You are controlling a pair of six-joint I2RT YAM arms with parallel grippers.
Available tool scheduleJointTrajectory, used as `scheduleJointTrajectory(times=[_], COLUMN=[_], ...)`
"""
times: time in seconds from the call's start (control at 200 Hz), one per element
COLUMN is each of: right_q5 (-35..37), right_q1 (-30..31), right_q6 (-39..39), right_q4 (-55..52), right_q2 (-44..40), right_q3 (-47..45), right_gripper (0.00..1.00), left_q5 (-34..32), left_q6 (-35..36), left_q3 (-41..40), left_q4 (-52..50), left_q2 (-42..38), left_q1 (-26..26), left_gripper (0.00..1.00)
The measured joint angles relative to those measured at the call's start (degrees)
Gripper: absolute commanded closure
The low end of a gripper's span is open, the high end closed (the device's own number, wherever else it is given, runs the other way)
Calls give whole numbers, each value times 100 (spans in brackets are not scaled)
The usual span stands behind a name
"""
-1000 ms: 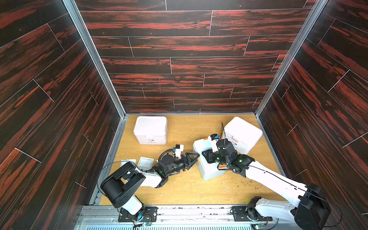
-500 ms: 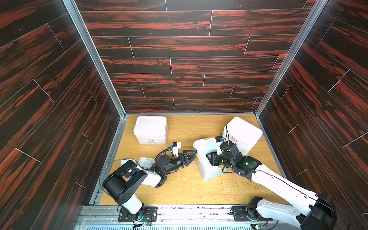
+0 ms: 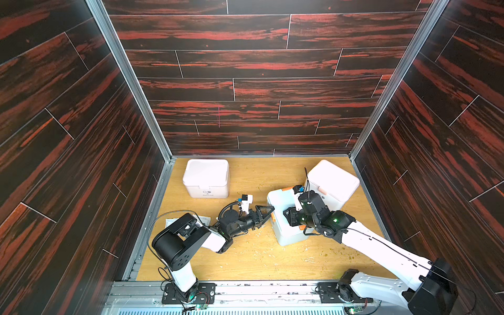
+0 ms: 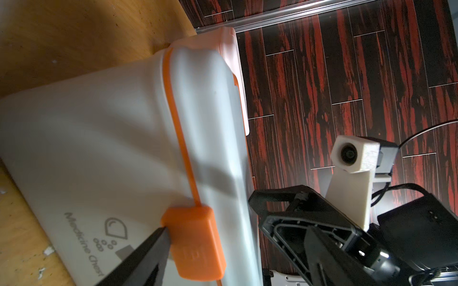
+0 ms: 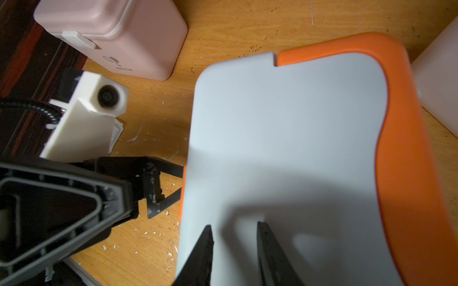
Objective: Open first aid kits and take out gauze
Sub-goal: Open the fastener of the first aid kit.
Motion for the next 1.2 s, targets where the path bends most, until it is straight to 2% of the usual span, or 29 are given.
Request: scheduleJointTrajectory(times=[0.336,0.591,0.706,1.002,1.197], right_q5=[-166,-197,-205,-225,-232], right_q1=[0,0,0,9,13], right_q6=[2,7,33,140,162], right_q4=[223,310,422,732,820], right_q2=[111,151,205,317,354], right_q3=[0,-28,-59,-107,-114], right_gripper=[66,70,71,71,71], left_q5=[55,70,63,52,42], left_q6=[-7,-31,-83,-229,-264], left_q3=[186,205,205,127,42], left_q4=[-2,-44,-245,-1064,-1099], left_q2=[243,256,131,-428,-522], left_q1=[-92,-92,-92,-103,-107], left_gripper=[5,15,20,20,20])
